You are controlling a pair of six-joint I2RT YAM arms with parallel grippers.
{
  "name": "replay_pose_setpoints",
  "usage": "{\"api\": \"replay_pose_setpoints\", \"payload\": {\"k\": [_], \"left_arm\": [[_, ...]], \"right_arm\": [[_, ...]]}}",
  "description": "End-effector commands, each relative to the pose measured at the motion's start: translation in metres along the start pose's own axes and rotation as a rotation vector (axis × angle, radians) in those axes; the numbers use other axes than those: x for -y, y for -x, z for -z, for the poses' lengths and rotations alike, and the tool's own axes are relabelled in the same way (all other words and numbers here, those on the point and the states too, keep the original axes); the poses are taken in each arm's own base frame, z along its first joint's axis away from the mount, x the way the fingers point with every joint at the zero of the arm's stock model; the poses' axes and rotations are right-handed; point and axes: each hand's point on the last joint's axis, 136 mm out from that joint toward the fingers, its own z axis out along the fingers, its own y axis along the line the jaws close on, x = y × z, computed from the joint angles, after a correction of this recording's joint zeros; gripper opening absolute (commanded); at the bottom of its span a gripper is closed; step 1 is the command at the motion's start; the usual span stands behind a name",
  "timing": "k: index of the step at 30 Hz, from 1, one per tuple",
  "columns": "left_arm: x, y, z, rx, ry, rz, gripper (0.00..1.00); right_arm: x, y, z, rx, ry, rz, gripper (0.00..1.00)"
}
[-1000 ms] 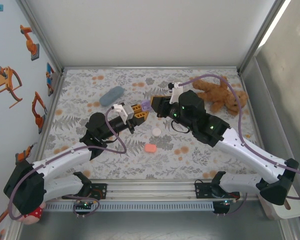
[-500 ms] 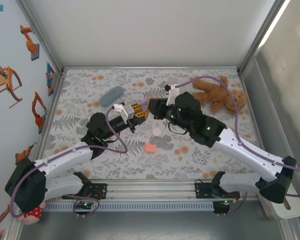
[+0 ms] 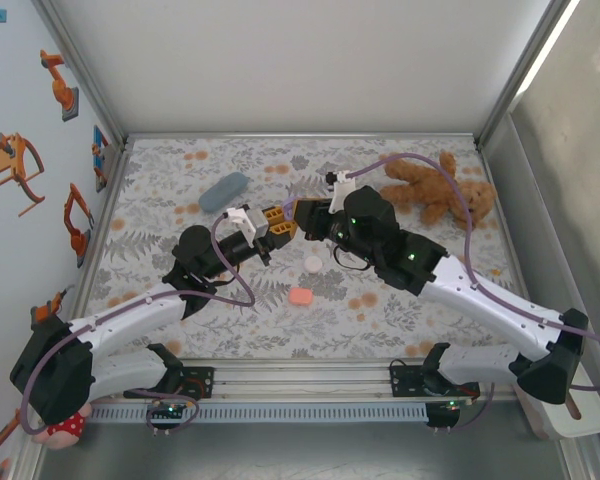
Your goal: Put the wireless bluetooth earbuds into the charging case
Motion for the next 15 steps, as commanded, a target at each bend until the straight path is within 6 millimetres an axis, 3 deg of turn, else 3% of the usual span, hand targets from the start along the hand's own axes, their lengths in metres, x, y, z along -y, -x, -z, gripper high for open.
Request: {"api": "replay_pose_setpoints", "payload": {"k": [1,15], "left_arm": [[0.0017,0.0271,-0.0037,0.081,-0.014,-0.023,0.0],[-0.0017,0.0269,-0.0031,0.084,0.007,-0.027,0.0]], "right_arm": [[0.002,-0.0022,-0.0032,0.008,-0.015,-0.016,0.16],[-0.0016,-0.0027,-0.0003,0.007,-0.006,-0.015,0.18]]}}
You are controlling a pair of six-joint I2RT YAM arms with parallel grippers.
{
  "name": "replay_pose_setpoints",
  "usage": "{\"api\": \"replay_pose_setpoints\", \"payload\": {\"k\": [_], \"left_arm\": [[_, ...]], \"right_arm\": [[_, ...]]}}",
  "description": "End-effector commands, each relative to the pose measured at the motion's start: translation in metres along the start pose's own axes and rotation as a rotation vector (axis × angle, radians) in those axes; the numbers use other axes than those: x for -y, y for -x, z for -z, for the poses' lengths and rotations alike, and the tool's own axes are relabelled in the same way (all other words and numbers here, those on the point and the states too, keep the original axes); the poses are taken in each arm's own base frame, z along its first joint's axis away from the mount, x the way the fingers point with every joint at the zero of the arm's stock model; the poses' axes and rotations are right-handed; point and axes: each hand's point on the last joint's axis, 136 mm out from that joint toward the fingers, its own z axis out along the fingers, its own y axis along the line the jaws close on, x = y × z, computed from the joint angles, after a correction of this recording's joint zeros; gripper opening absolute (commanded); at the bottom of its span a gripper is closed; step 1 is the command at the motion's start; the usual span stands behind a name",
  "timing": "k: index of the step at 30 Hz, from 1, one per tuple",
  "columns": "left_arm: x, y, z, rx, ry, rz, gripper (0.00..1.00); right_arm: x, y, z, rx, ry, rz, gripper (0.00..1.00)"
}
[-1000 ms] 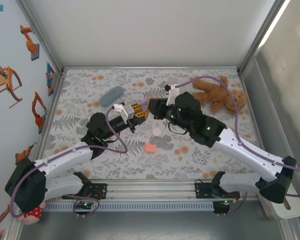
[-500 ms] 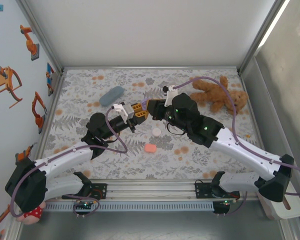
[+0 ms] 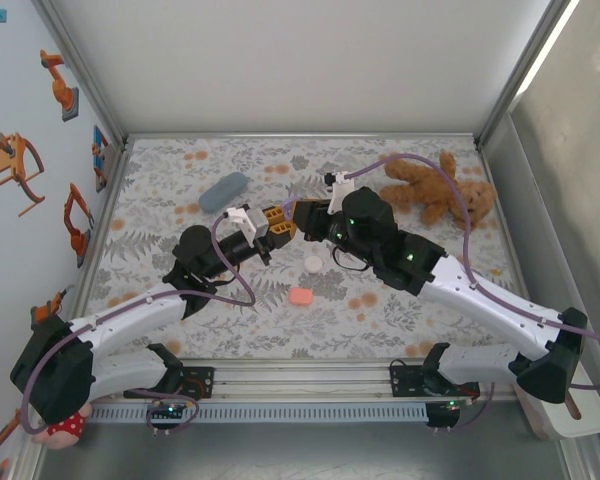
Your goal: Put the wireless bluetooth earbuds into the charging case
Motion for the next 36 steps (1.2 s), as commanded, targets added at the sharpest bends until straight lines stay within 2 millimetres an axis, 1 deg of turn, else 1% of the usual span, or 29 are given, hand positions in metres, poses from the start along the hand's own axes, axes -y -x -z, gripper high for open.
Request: {"api": "replay_pose_setpoints", "payload": {"k": [1,16,26,34,36], "left_arm": [[0.0,0.027,-0.003,0.085,-0.002,-0.027,0.0],[0.003,0.026,-0.003,0.086,-0.017,-0.02,0.0],[0.004,0.022,-0.003,0.079,-0.022,-0.012,0.0],[0.004,0.019,-0.004,0.078,-0.024,-0.006,0.0],[0.005,0.018,-0.004,0.076,-0.028,-0.005,0.0]], "right_arm": [[-0.001,-0.001,0.001,0.01,-0.004,-0.018,0.18],[-0.002,0.003,0.003,0.02,-0.011,-0.007,0.23],[-0.003,0.009,0.006,0.031,-0.014,0.012,0.25],[-0.003,0.01,0.005,0.029,-0.023,0.02,0.26],[-0.003,0.013,0.009,0.04,-0.028,0.029,0.27]]}}
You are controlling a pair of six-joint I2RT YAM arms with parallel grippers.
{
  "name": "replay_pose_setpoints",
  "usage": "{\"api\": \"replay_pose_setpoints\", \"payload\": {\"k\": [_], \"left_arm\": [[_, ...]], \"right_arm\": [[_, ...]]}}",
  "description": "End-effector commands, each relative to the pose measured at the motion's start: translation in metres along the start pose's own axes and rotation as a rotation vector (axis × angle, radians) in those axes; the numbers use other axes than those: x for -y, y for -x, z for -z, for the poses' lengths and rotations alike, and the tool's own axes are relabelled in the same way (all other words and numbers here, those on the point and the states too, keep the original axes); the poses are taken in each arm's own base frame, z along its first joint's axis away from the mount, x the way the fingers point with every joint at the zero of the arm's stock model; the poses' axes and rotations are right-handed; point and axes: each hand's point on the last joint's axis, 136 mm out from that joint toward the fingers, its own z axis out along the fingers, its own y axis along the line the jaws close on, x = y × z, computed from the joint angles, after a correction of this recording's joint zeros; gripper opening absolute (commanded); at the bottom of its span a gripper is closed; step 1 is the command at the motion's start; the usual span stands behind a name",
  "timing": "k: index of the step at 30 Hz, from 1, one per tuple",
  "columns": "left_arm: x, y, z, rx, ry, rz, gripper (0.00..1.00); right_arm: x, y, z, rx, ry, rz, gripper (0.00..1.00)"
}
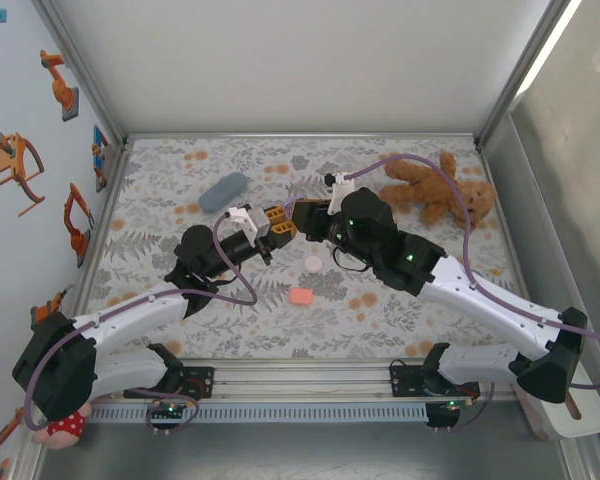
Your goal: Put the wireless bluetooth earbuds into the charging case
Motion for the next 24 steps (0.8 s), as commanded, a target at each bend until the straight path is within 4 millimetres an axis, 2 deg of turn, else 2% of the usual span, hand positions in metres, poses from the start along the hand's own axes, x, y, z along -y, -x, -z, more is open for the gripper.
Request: {"api": "replay_pose_setpoints", "payload": {"k": [1,9,14,17,20,24], "left_arm": [[0.005,0.02,-0.001,0.073,-0.027,-0.006,0.0],[0.011,0.014,0.006,0.062,-0.041,0.01,0.0],[0.014,0.015,0.011,0.064,-0.049,0.007,0.0],[0.018,0.018,0.014,0.071,-0.069,0.005,0.0],[0.022,0.02,0.016,0.078,-0.087,0.011,0.0],[0.021,0.024,0.021,0.112,-0.075,0.019,0.0]], "right_arm": [[-0.005,0.016,0.01,0.044,-0.014,0.026,0.27],[-0.005,0.042,0.036,0.093,-0.061,0.129,0.39],[-0.005,0.049,0.053,0.073,-0.072,0.245,0.6],[-0.013,0.045,0.057,0.018,-0.002,0.303,0.73],[-0.023,0.043,0.06,-0.04,0.125,0.292,0.81],[-0.022,0.039,0.059,-0.111,0.214,0.232,0.91]]}}
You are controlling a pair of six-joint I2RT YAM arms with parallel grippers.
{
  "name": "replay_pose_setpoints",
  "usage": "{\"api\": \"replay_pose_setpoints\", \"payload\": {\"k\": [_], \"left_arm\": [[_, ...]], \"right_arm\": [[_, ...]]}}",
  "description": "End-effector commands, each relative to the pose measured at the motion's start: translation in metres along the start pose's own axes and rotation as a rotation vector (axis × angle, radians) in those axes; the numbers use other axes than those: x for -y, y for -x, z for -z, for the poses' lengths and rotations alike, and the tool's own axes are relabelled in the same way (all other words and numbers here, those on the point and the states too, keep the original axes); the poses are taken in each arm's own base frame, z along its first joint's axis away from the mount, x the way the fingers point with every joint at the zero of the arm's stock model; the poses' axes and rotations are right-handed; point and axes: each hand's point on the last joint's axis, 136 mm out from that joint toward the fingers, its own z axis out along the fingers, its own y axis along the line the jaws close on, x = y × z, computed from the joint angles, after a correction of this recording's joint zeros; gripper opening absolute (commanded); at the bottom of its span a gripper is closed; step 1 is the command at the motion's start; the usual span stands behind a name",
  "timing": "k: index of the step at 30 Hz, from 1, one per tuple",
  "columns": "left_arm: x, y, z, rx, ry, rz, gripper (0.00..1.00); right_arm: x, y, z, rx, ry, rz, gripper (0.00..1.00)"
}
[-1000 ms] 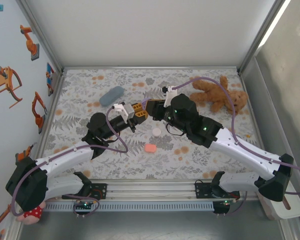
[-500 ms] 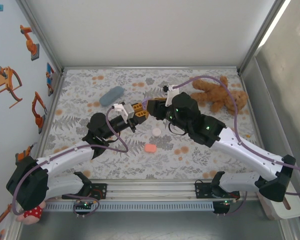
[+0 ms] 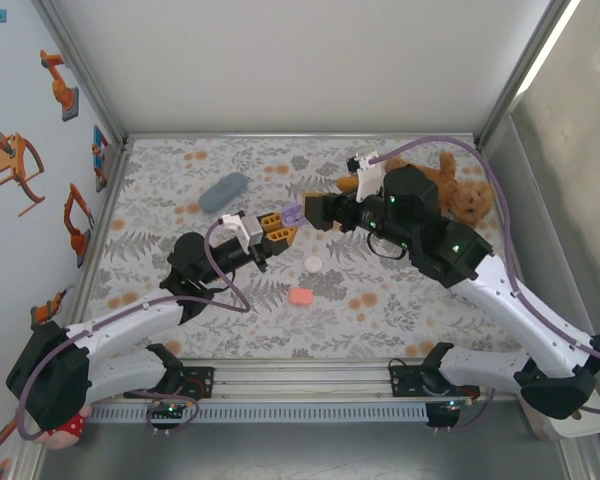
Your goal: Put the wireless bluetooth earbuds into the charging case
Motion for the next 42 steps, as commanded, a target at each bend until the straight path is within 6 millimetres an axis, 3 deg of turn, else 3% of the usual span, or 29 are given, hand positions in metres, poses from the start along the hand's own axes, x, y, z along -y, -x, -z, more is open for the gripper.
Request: {"api": "replay_pose_setpoints", "payload": {"k": [1,9,21,31,36,42], "left_arm": [[0.006,0.015,0.007,0.075,-0.02,0.008,0.0],[0.004,0.025,0.018,0.121,-0.062,0.074,0.0],[0.008,0.027,0.016,0.109,-0.131,0.105,0.0],[0.006,0.025,0.013,0.098,-0.132,0.11,0.0],[0.002,0.021,0.013,0.084,-0.107,0.118,0.0],[-0.001,0.016,0.012,0.065,-0.091,0.128,0.0]], "right_arm": [[-0.019,-0.005,0.006,-0.072,0.163,-0.027,0.93],[-0.023,-0.031,-0.011,-0.188,0.279,-0.129,0.96],[-0.044,-0.042,-0.039,-0.262,0.44,-0.223,0.91],[-0.062,-0.036,-0.04,-0.257,0.513,-0.212,0.87],[-0.07,-0.029,-0.034,-0.243,0.539,-0.209,0.77],[-0.071,-0.025,-0.028,-0.227,0.54,-0.186,0.73]]}}
